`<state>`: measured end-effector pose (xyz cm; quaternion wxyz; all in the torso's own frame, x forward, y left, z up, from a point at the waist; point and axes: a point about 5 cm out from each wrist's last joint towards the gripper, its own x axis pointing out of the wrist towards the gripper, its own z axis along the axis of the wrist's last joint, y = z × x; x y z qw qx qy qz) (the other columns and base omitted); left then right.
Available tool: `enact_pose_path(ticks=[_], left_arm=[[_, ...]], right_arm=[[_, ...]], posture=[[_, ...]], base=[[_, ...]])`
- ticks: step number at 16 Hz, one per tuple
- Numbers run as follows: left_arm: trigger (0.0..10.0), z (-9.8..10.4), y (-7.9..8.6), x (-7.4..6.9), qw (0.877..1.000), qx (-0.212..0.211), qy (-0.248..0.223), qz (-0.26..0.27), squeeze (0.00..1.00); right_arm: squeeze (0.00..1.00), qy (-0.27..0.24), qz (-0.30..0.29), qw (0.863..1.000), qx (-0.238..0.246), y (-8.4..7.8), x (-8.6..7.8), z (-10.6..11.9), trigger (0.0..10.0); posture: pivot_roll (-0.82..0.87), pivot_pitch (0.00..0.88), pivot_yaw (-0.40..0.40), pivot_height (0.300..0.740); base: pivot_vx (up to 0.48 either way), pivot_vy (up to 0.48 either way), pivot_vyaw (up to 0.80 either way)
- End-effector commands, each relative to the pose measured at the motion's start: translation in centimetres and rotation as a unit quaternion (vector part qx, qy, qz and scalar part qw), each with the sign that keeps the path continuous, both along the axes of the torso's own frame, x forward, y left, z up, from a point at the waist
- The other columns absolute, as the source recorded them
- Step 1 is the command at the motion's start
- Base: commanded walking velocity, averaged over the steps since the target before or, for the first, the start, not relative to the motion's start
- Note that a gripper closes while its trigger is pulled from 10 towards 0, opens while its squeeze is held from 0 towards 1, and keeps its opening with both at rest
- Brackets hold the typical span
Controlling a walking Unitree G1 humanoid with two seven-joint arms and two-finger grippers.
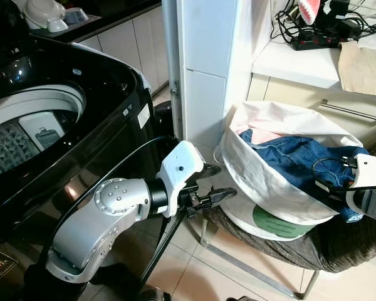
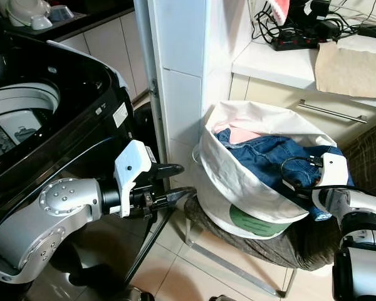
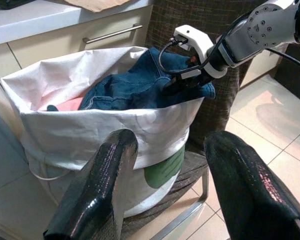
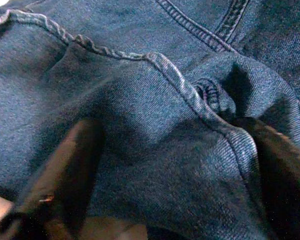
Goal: Clothes washing
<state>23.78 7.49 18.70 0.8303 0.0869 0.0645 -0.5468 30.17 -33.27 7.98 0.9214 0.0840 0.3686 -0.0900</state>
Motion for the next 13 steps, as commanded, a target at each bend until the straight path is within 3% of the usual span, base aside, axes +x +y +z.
enact_pose_path(ticks=[1, 4, 13], left_arm=[[10.0, 0.5, -0.1, -0.2, 1.0, 0.002, -0.005, -0.01, 0.0], [10.0, 0.4, 0.0, -0.2, 1.0, 0.005, -0.004, -0.011, 0.0], [10.0, 0.7, -0.3, -0.1, 1.0, 0.001, -0.007, -0.024, 0.0]], right_arm=[[0.0, 0.013, 0.0, 1.0, 0.018, 0.3, -0.4, -0.7, 0.0], [0.0, 0.017, 0.008, 1.0, 0.004, 0.4, -0.6, -1.1, 0.0], [0.0, -0.013, 0.04, 0.999, 0.026, 1.7, 0.5, -0.7, 0.0]], posture=[[0.02, 0.055, 0.045, 0.74], [0.01, 0.058, 0.052, 0.74], [0.01, 0.056, 0.047, 0.74]], base=[[0.0, 0.0, 0.0], [0.0, 0.0, 0.0], [0.0, 0.0, 0.0]])
